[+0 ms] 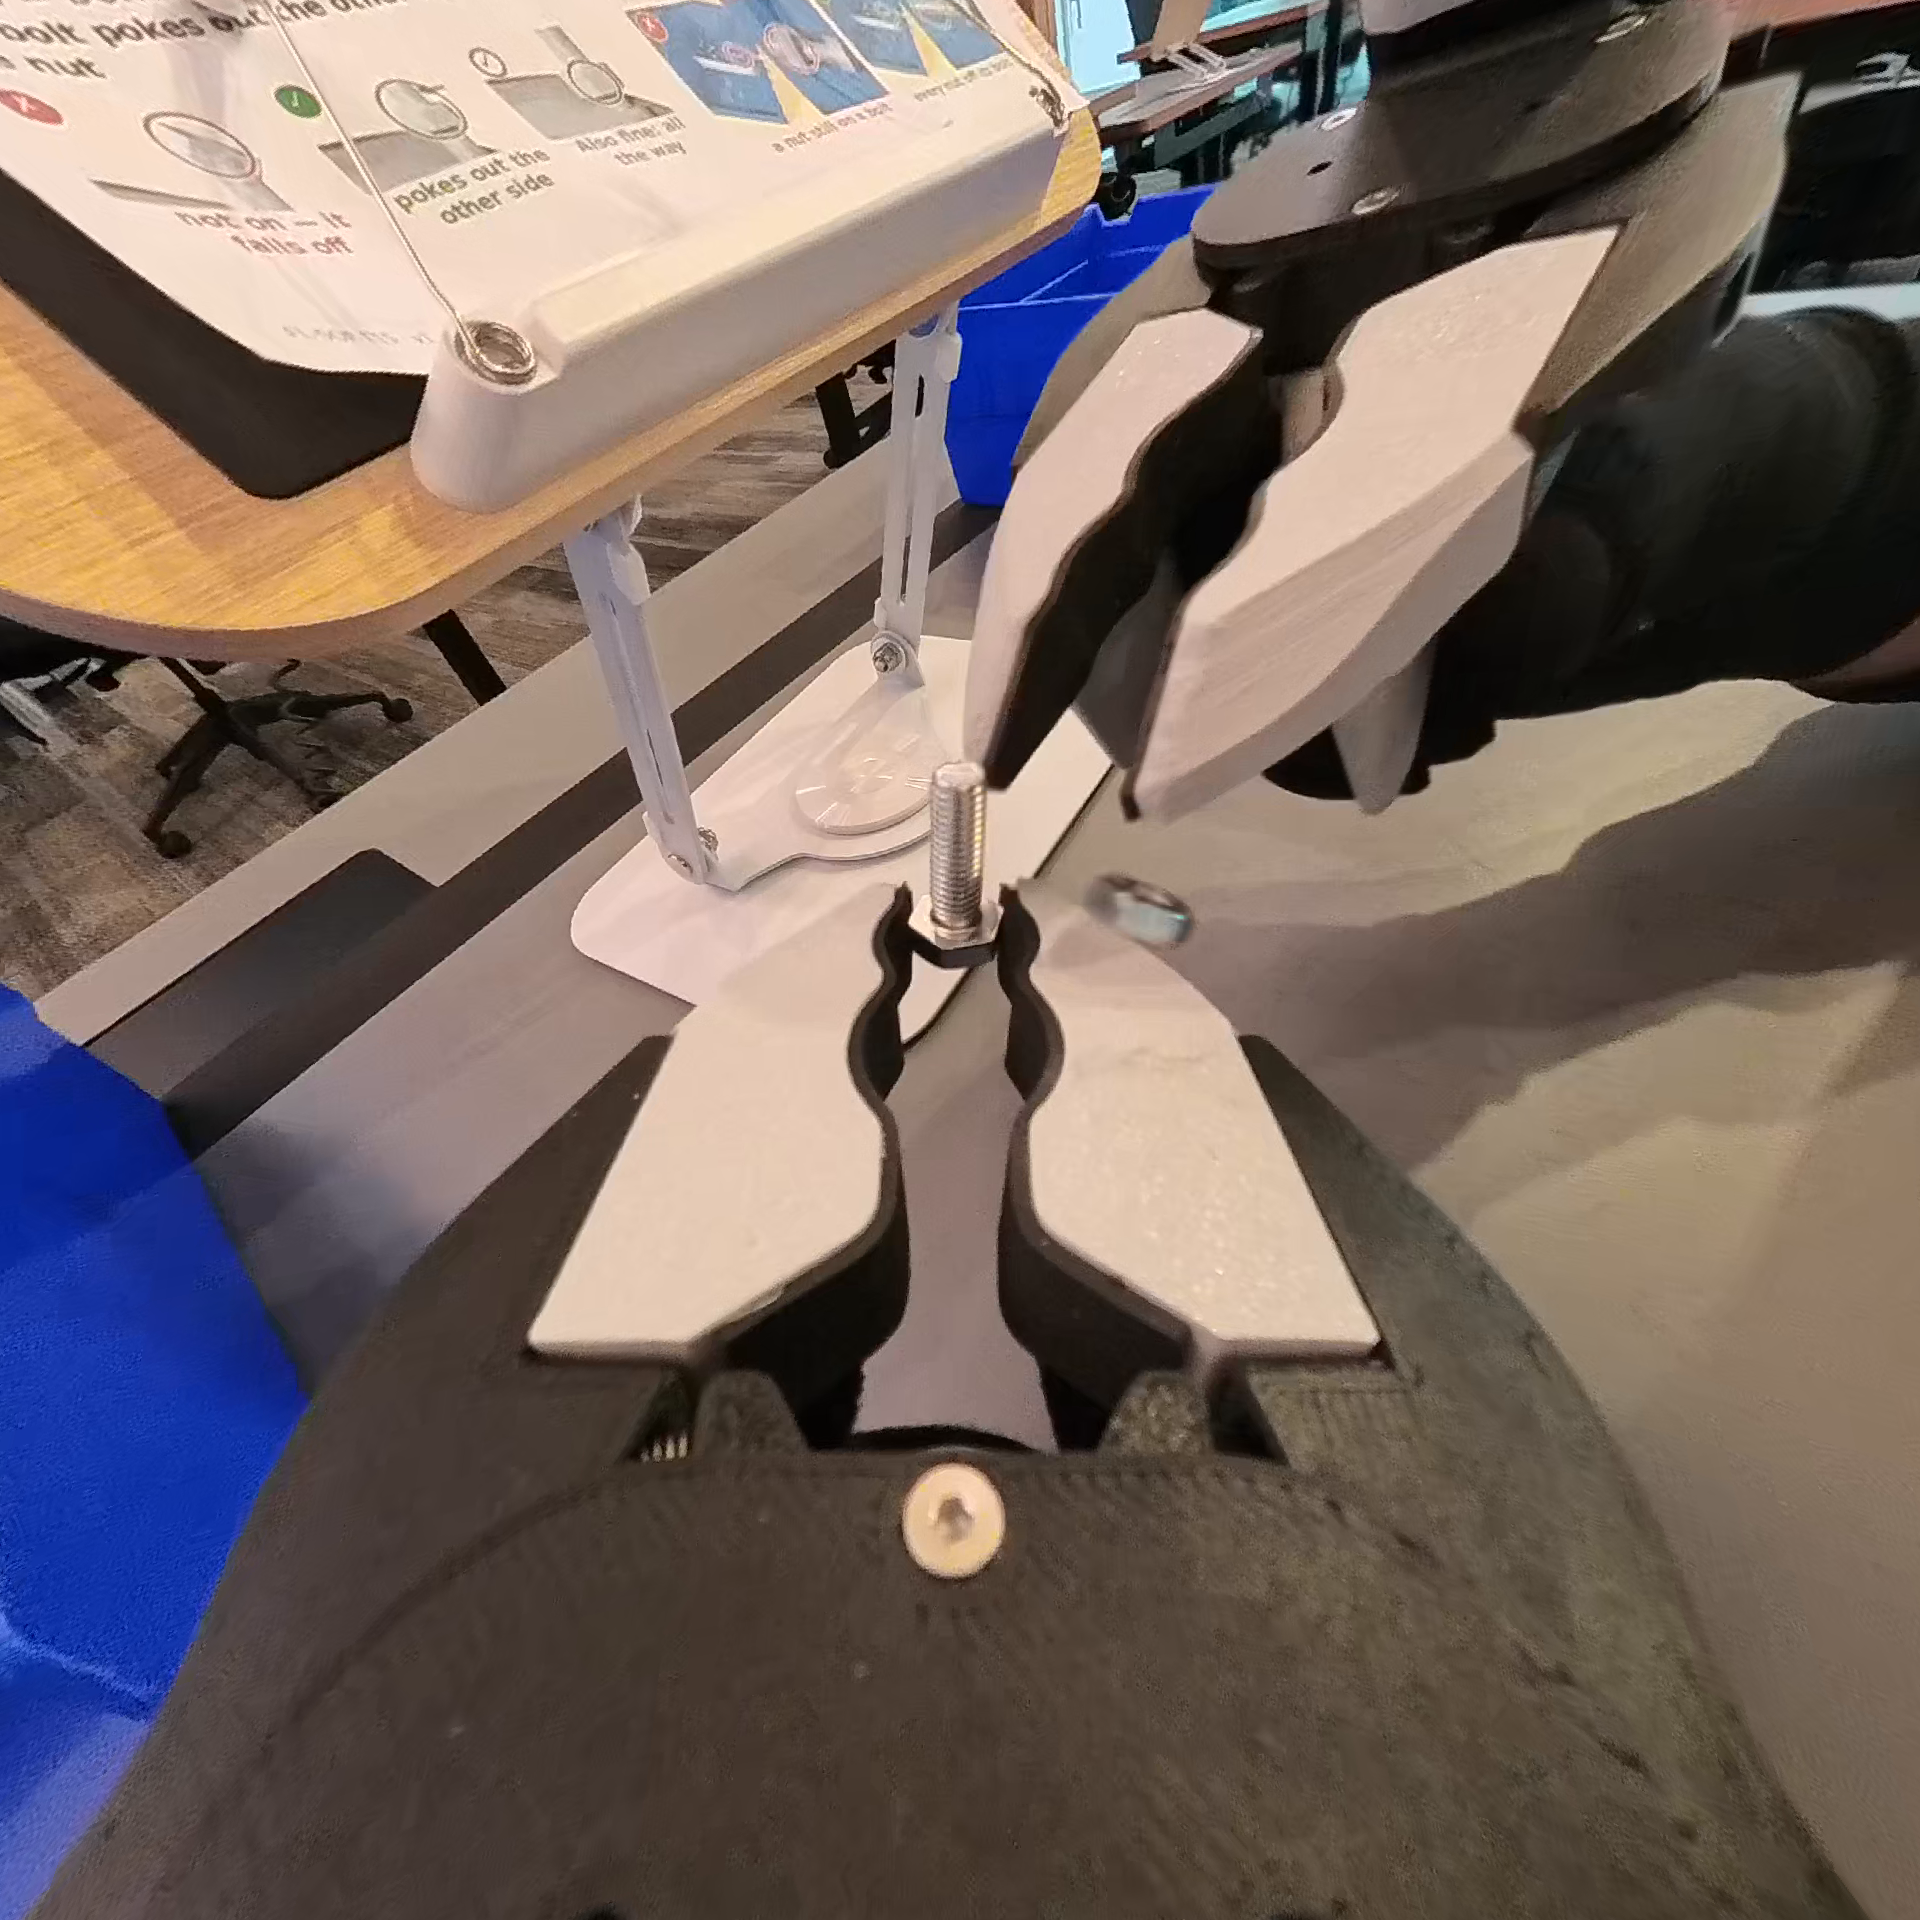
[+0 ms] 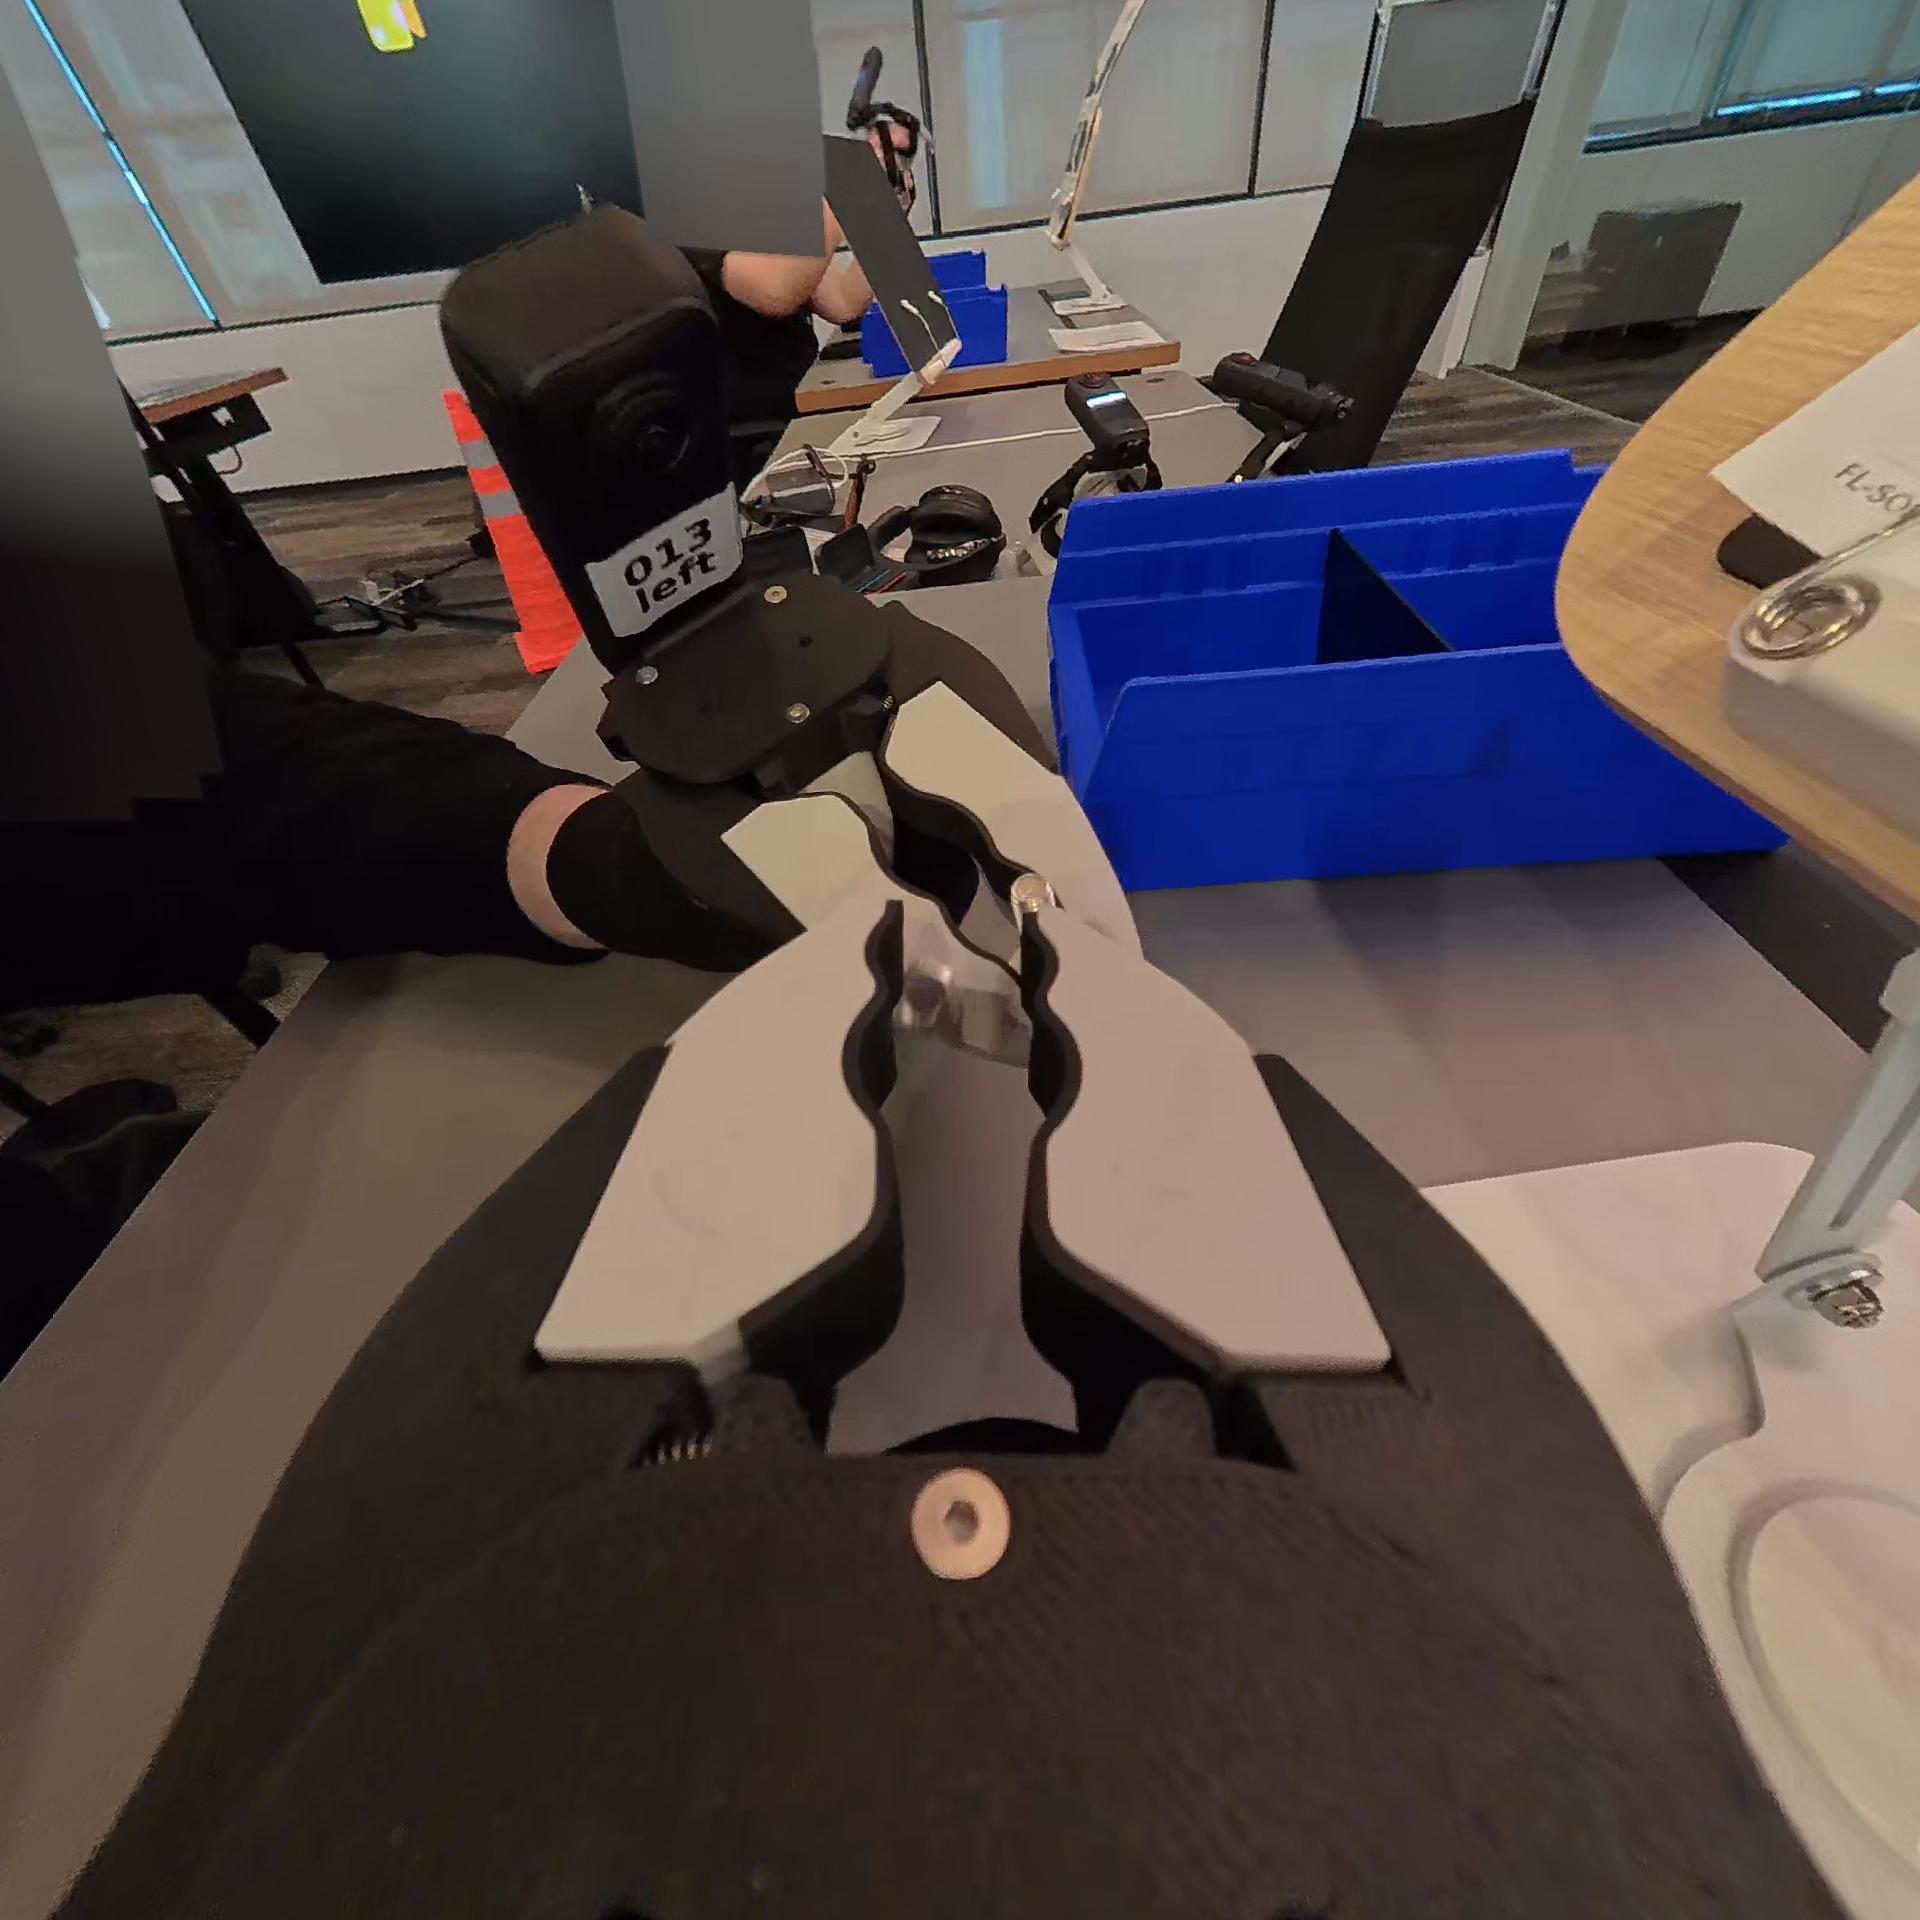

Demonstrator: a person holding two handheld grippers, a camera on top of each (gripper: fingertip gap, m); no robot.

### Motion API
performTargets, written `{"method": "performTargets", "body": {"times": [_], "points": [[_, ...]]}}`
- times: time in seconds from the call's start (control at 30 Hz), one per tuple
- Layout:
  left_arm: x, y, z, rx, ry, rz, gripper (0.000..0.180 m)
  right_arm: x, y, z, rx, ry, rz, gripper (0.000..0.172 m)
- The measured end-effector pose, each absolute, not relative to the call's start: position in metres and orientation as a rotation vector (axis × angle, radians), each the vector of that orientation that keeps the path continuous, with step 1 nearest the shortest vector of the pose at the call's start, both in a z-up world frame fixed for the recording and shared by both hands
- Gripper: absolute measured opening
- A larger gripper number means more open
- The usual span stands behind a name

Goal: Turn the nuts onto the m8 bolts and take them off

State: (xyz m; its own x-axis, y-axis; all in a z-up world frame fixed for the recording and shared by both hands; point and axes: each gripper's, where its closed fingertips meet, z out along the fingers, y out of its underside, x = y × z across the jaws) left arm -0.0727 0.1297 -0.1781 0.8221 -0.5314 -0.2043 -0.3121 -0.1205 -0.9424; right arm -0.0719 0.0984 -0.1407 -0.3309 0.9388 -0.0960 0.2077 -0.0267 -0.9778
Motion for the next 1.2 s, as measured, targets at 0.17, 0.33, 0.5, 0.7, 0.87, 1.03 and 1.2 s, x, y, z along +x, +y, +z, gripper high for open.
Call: {"method": "performTargets", "body": {"times": [0.17, 0.33, 0.5, 0.7, 0.87, 1.03, 1.2], "points": [[-0.073, 0.13, -0.18, -1.731, 0.629, -0.277, 0.015, -0.076, 0.098, -0.155, -1.27, -1.601, 1.415, 0.013], [-0.084, 0.133, -0.185, -1.767, 0.61, -0.248, 0.015, -0.067, 0.109, -0.164, -1.303, -1.622, 1.385, 0.011], [-0.081, 0.134, -0.195, -1.806, 0.644, -0.228, 0.015, -0.038, 0.132, -0.171, -1.337, -1.57, 1.271, 0.011], [-0.067, 0.135, -0.2, -1.822, 0.68, -0.228, 0.015, -0.024, 0.149, -0.168, -1.371, -1.467, 1.31, 0.007], [-0.058, 0.133, -0.2, -1.826, 0.691, -0.24, 0.015, -0.027, 0.148, -0.165, -1.352, -1.468, 1.306, 0.005], [-0.057, 0.131, -0.197, -1.817, 0.695, -0.242, 0.015, -0.022, 0.143, -0.157, -1.31, -1.521, 1.279, 0.007], [-0.056, 0.13, -0.201, -1.826, 0.73, -0.228, 0.015, 0.004, 0.127, -0.145, -1.229, -1.735, 1.141, 0.019]]}}
